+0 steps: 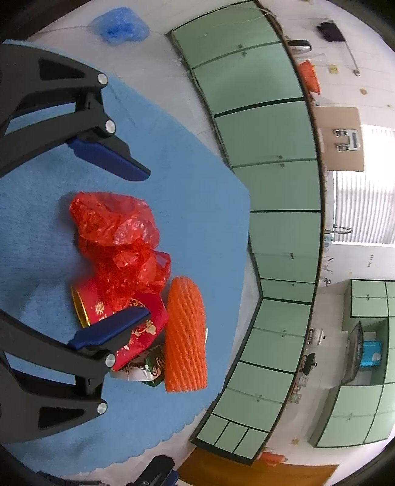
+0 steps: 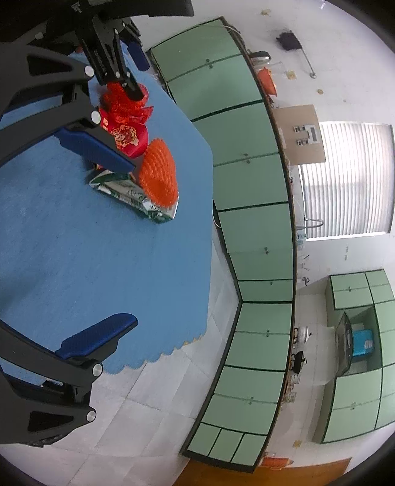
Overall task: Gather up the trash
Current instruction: 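Move both tools back over the remaining trash on the mat, then grasp the red plastic bag with the left tool while the right tool grasps the orange foam net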
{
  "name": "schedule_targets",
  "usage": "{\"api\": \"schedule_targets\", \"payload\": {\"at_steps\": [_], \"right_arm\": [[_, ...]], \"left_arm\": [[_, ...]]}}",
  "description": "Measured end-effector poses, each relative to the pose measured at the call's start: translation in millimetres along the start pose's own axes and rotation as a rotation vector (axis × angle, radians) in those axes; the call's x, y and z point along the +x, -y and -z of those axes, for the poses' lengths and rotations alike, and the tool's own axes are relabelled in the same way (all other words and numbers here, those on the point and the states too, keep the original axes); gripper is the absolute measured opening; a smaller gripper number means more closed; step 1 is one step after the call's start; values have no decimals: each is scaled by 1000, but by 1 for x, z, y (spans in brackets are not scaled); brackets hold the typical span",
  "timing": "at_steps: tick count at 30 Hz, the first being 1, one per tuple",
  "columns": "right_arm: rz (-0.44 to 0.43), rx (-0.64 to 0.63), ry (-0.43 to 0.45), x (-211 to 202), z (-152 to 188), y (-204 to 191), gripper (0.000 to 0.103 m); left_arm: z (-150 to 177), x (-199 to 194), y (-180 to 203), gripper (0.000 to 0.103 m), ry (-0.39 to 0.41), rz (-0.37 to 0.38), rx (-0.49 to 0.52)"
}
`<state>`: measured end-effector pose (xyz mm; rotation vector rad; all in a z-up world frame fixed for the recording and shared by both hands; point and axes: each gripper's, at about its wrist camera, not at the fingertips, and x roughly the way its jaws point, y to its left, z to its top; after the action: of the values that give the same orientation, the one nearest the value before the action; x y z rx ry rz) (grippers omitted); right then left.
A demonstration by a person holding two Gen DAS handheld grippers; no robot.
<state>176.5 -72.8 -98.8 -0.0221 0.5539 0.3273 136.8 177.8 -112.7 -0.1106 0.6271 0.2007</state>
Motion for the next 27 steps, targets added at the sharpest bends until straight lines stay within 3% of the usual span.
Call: {"api": "schedule_targets", "payload": {"at_steps": [3,6,9,11,14,20,27], "right_arm": [[-14,1,-1,7,-4,-5,92],[-28,-5,-2,14,-7,-12,91],[-47,-17,-4,20,-9,-19,90],[-60,-22,-7,25,-10,-25,89],[-89,-24,-16,34,-15,-32,87],[-121,-25,-24,51,-22,-41,81],[-139,-19,-65,74,-24,-50,66]], "left_arm": [[6,3,-4,77,-9,9,1],[4,10,-6,64,-27,19,-4],[4,15,-9,48,-44,32,-15],[4,17,-10,26,-47,35,-15],[3,17,-13,13,-40,40,-20],[-10,11,-21,7,6,28,-49],[-20,16,-16,6,32,0,-34]]}}
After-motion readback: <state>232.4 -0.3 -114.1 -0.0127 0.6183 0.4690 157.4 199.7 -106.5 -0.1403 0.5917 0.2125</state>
